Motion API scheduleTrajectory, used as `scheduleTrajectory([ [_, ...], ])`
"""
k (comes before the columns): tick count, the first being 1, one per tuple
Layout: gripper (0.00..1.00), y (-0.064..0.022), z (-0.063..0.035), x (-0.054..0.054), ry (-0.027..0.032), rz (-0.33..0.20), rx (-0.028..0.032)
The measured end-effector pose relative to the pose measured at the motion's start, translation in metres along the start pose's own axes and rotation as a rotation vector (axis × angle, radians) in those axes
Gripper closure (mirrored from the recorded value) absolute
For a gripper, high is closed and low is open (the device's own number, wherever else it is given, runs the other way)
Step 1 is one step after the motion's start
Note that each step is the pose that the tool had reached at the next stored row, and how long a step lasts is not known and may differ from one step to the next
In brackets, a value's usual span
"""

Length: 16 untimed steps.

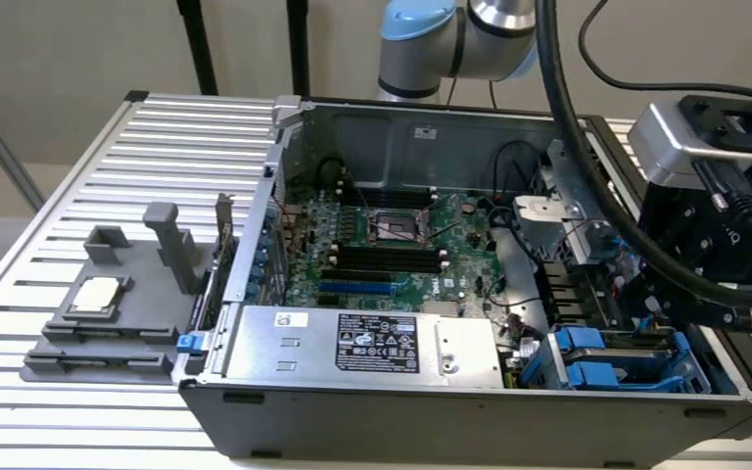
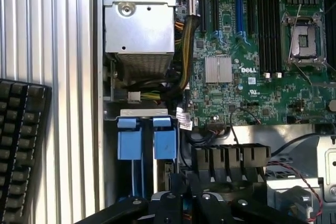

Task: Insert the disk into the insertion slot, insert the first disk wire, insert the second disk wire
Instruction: 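Insert the second disk wire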

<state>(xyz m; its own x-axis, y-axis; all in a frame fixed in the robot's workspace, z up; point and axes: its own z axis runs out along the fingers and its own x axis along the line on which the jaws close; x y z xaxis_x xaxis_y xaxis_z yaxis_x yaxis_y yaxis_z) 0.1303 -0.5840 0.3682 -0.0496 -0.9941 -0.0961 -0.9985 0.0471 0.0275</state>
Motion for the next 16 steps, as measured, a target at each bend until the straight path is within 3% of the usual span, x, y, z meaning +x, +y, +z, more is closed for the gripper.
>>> scheduleTrajectory([
  [7, 0.84, 0.0035, 0.0049, 0.012, -0.0278, -0.007, 0.0178],
  [11, 0.84, 0.0048, 0.0079, 0.015, -0.0460, -0.015, 0.0303],
  [16, 0.84, 0.0052, 0.0121, 0.018, -0.0631, -0.023, 0.0452],
])
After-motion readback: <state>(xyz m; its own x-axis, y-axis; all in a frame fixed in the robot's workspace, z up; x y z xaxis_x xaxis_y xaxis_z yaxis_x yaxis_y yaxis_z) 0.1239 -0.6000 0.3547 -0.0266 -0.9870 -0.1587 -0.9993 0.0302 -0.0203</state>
